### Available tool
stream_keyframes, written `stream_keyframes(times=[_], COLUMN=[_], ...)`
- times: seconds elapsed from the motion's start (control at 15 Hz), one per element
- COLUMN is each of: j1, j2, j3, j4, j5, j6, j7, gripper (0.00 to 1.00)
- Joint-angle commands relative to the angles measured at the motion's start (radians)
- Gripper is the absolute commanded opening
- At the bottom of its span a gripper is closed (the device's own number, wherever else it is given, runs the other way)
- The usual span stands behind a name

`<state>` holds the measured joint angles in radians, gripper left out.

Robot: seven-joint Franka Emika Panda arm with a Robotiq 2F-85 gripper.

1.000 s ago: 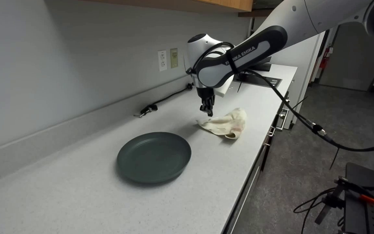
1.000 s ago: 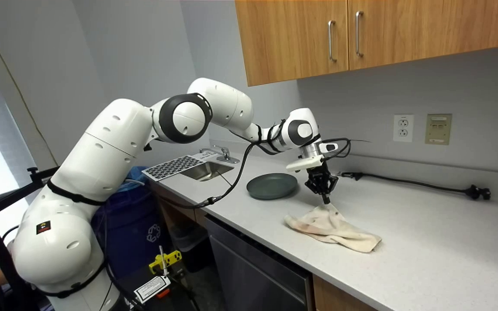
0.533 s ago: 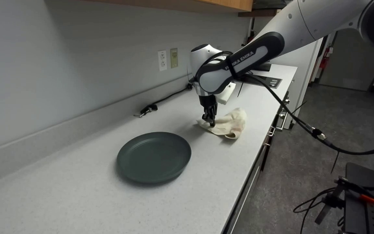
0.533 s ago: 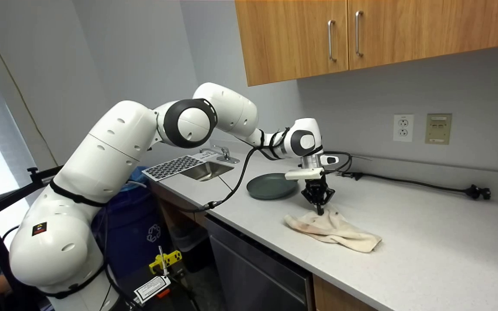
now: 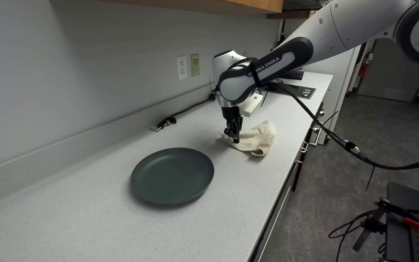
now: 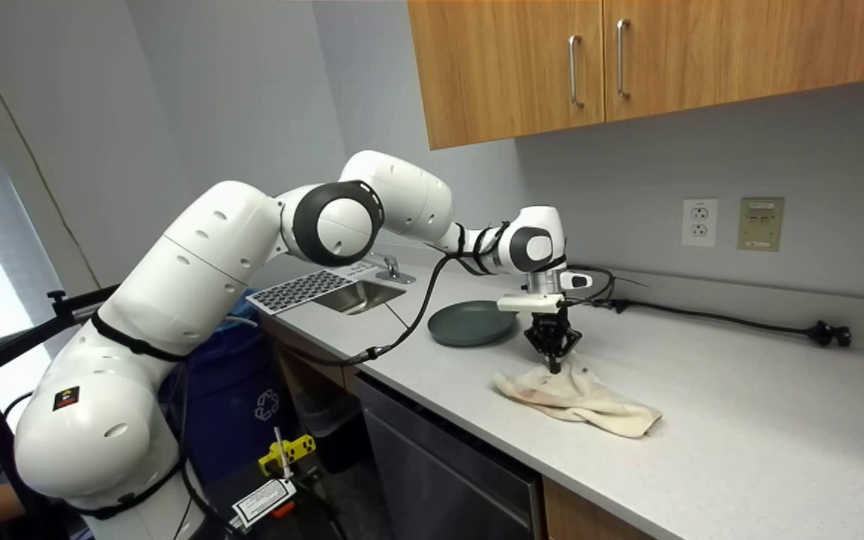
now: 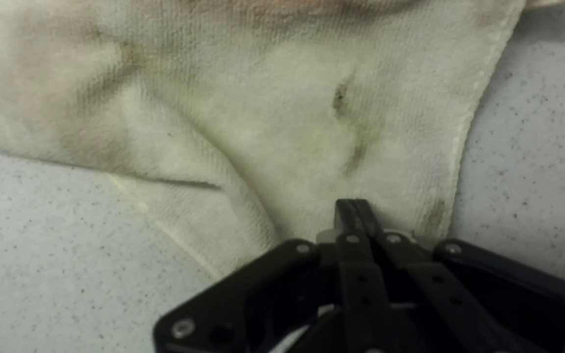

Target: Unfold the towel

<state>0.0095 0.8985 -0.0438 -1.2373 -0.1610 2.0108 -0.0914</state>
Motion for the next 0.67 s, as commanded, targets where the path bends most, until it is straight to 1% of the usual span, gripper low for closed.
stream_keyframes(times=[0.0, 0.6], j1=[0.006, 0.08], j2=[0.109, 0.254], j3=[0.014, 0.006], j4=[0.158, 0.424], j5=[0.025, 0.008], j6=[-0.029, -0.005], j7=[0.037, 0.123], gripper=[0.0, 0.0])
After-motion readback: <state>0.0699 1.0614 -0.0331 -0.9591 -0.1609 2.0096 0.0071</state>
